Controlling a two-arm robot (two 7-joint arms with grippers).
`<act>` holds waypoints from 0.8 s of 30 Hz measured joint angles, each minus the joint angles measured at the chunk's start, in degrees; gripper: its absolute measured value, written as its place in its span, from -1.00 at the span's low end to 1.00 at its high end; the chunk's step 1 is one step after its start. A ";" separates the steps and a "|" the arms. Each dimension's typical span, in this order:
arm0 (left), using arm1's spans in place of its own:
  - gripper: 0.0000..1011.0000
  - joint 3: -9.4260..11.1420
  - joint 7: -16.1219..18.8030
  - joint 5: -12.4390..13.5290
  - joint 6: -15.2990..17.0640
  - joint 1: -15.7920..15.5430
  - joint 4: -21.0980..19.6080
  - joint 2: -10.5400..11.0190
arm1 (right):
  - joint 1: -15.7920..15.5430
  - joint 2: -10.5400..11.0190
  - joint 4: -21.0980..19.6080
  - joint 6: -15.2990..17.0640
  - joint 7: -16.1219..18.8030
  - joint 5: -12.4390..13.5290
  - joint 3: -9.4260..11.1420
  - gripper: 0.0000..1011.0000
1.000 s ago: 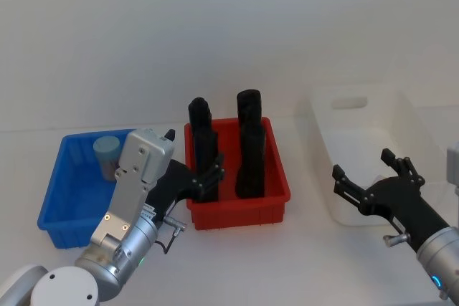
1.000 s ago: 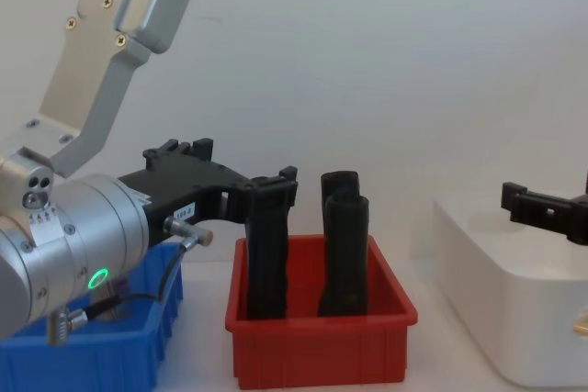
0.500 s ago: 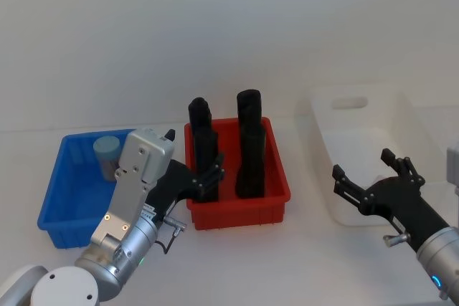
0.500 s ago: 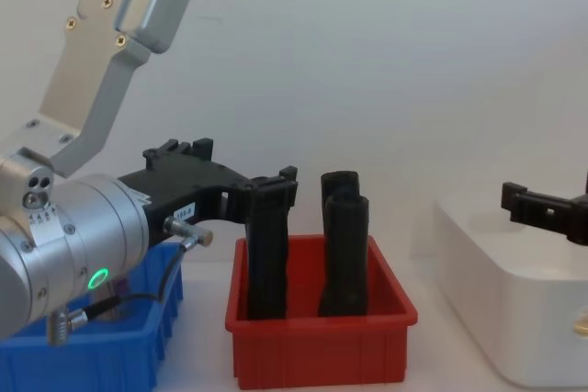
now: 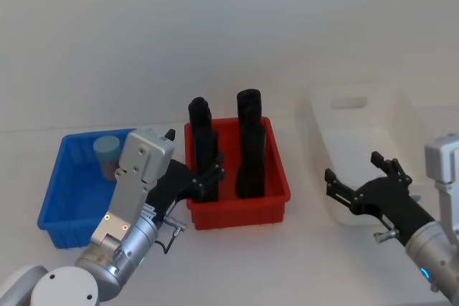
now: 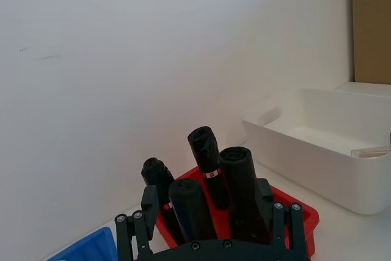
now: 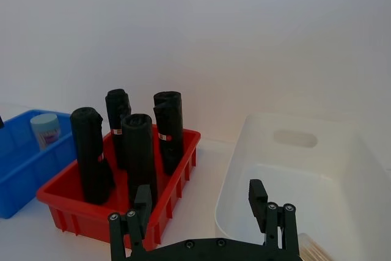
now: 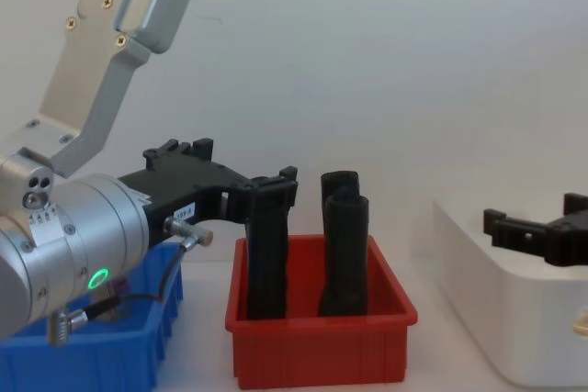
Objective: Pick the cotton swabs from the blue box and place them into the white box.
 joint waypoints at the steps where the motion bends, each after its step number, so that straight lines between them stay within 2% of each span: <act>1: 0.99 0.00 0.00 0.00 0.00 0.00 0.00 0.00 | 0.63 -0.25 0.84 0.11 0.50 -0.39 -0.05 0.98; 11: 0.99 0.00 0.00 0.00 0.00 0.00 0.00 0.00 | 6.76 -2.78 8.98 -0.26 5.09 -3.50 -0.72 0.98; 24: 0.99 0.00 0.00 0.00 0.00 0.00 0.00 0.00 | 16.45 -6.53 21.93 -3.51 12.12 -7.93 -1.85 0.98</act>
